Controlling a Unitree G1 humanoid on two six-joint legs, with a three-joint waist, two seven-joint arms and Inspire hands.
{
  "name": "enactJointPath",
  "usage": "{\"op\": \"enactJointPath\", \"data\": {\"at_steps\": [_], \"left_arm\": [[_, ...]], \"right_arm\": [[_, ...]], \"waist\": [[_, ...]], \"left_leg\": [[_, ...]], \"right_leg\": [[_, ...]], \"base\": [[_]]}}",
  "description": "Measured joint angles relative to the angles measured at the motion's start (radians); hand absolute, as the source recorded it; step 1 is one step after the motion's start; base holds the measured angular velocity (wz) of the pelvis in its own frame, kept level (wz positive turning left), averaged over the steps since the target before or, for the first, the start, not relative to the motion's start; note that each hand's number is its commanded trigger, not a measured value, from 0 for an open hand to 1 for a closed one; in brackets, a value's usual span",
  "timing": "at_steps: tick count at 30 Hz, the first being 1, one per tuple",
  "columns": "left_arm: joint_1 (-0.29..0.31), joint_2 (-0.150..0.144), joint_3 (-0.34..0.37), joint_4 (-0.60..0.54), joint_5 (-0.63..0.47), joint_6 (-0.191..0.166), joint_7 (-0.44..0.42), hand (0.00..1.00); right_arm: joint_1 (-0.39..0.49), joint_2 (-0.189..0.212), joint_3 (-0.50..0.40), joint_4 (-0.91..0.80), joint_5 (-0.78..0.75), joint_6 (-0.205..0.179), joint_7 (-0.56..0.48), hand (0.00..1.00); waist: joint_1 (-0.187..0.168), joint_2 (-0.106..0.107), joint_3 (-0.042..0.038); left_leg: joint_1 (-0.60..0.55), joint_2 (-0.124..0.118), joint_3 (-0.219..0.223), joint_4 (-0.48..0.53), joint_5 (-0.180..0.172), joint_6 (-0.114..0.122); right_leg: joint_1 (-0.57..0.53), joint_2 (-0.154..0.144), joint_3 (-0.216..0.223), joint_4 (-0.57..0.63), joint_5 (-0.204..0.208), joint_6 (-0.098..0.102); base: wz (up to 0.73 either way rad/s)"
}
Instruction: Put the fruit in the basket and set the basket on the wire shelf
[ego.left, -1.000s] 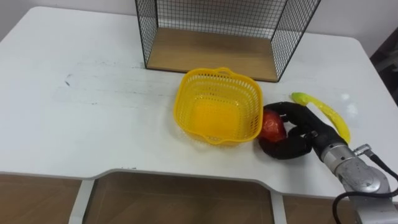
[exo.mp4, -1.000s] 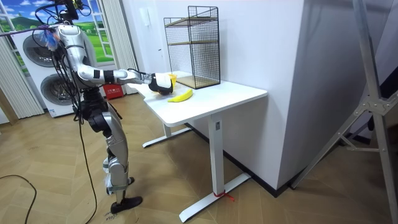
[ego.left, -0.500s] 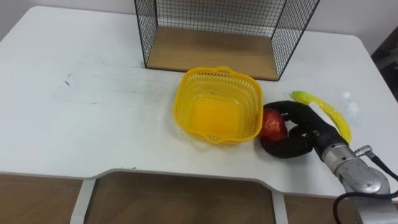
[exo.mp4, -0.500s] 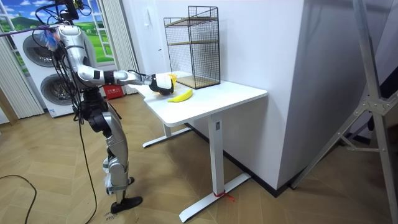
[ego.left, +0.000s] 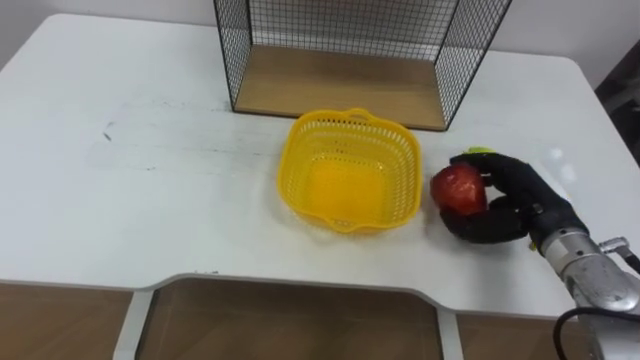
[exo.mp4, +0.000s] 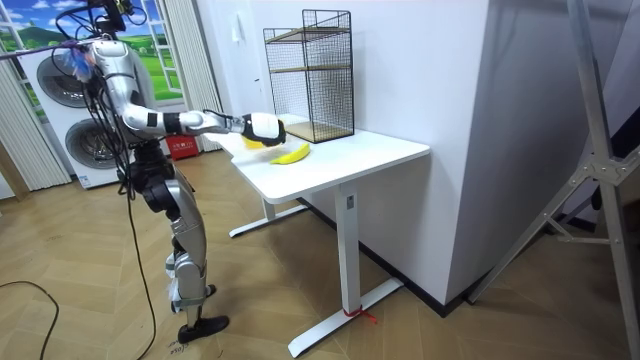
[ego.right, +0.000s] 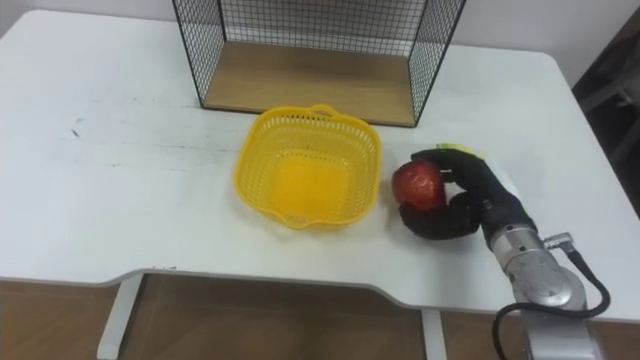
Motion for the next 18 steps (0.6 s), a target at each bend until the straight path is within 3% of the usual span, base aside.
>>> {"op": "enactJointPath", "data": {"at_steps": [5,18], "left_arm": [[0.004,-0.002,0.018,0.019,0.003,0.001,-0.004,0.00],[-0.002,-0.004,0.017,0.026,0.005,-0.001,-0.015,0.00]], "right_arm": [[0.000,0.000,-0.050,-0.033,0.015,-0.003,-0.026,1.00],[0.000,0.000,-0.051,-0.137,0.008,-0.013,-0.068,1.00]], "waist": [[-0.002,-0.007,-0.0017],[0.001,-0.004,0.0004]], "left_leg": [[0.008,-0.001,0.002,0.001,0.000,0.000],[0.015,-0.003,0.005,-0.003,0.000,0.000]], "right_leg": [[0.003,0.002,0.012,0.001,0.000,0.000],[0.002,0.003,0.011,-0.002,0.000,0.000]], "base": [[-0.03],[-0.01]]}}
